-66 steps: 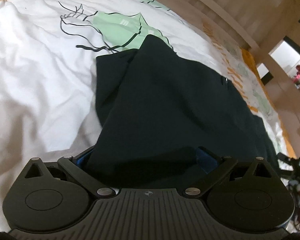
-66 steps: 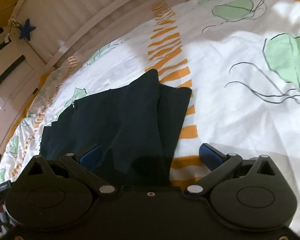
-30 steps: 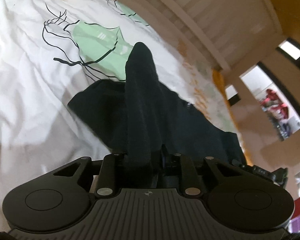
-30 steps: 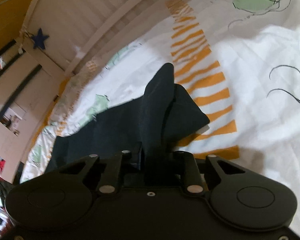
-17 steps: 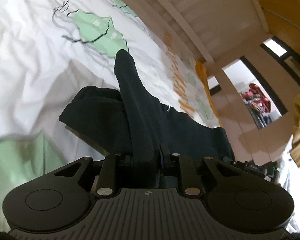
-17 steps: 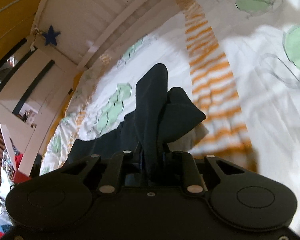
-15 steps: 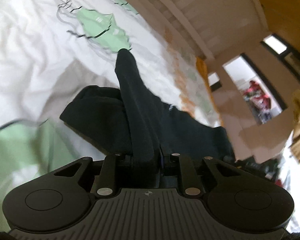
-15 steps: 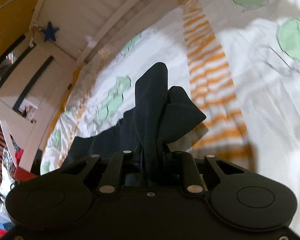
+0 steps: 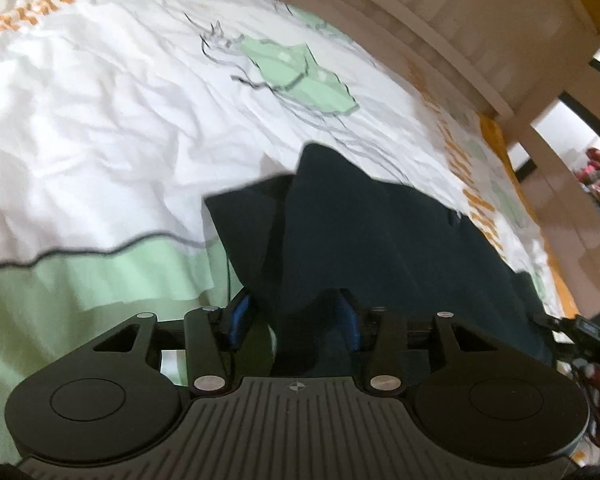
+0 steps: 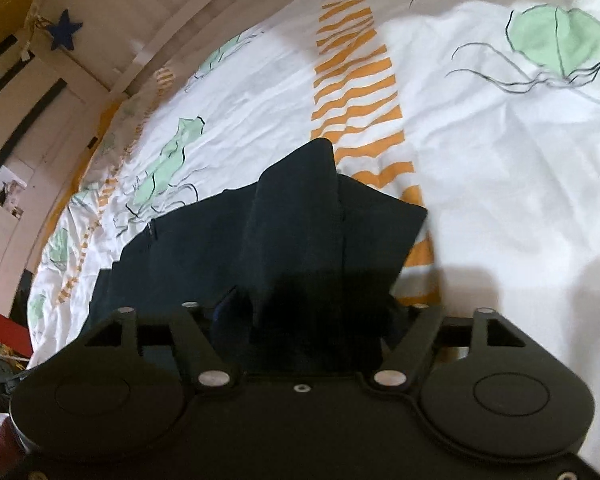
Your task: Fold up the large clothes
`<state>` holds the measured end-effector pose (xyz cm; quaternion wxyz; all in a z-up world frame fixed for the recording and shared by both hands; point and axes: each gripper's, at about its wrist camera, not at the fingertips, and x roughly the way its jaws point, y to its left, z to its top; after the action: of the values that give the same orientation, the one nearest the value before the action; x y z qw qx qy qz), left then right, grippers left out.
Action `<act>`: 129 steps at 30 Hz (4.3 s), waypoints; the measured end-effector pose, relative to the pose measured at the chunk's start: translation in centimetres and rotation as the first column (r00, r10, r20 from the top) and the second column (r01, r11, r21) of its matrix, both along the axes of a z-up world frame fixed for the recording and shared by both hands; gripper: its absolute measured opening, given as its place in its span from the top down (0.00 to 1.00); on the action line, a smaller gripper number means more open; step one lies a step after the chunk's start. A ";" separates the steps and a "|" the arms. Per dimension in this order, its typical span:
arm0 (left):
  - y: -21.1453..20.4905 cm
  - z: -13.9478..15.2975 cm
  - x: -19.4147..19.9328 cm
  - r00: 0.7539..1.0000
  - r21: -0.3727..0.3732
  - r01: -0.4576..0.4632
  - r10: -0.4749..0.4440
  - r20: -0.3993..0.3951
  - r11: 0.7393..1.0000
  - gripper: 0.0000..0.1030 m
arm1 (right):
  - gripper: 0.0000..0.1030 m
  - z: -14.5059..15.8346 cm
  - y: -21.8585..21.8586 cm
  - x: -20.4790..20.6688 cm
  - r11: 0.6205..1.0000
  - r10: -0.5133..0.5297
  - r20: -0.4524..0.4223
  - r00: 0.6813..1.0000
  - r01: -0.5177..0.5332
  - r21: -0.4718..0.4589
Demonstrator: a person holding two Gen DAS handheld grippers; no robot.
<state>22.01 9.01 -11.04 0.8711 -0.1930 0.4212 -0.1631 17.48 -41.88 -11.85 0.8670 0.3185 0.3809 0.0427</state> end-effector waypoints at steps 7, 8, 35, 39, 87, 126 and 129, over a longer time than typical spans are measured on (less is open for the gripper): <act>-0.4 1.0 -0.1 0.990 0.085 -0.131 0.127 0.055 0.988 0.50 | 0.16 0.1 -0.7 -0.1 0.999 -0.037 0.061 0.997 0.037 0.000; -0.8 1.6 -0.5 0.987 0.102 -0.145 0.138 0.080 0.984 0.49 | 0.16 0.3 -0.8 -0.3 0.999 -0.050 0.071 0.996 0.051 -0.013; -19.6 0.7 -2.2 0.986 0.396 0.038 -0.100 0.136 0.917 0.14 | 0.00 -0.4 1.7 -0.3 0.979 0.006 0.016 1.000 -0.002 -0.203; -19.9 -0.2 -3.2 0.977 0.395 -0.005 -0.079 0.197 0.919 0.08 | 0.00 -0.4 1.8 -0.4 0.978 0.005 0.019 1.000 -0.001 -0.209; -20.4 -1.5 -8.7 0.961 0.305 0.028 -0.110 0.253 0.952 0.69 | 0.00 -0.7 -1.9 -3.7 0.979 0.059 -0.121 0.991 -0.034 0.203; -14.3 1.2 -10.0 0.973 0.201 0.035 -0.079 0.217 0.979 0.74 | 0.73 11.3 10.8 -0.8 0.960 0.272 0.155 0.950 -0.278 0.018; -11.3 2.8 -10.4 0.960 0.217 -0.044 -0.019 0.280 0.975 0.74 | 0.73 11.9 14.7 0.7 0.931 0.356 0.174 0.918 -0.364 0.014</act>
<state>11.63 -2.30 -8.24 0.9390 -0.0727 0.3079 -0.1353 18.23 -27.21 0.07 0.8657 0.2583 0.3572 0.2370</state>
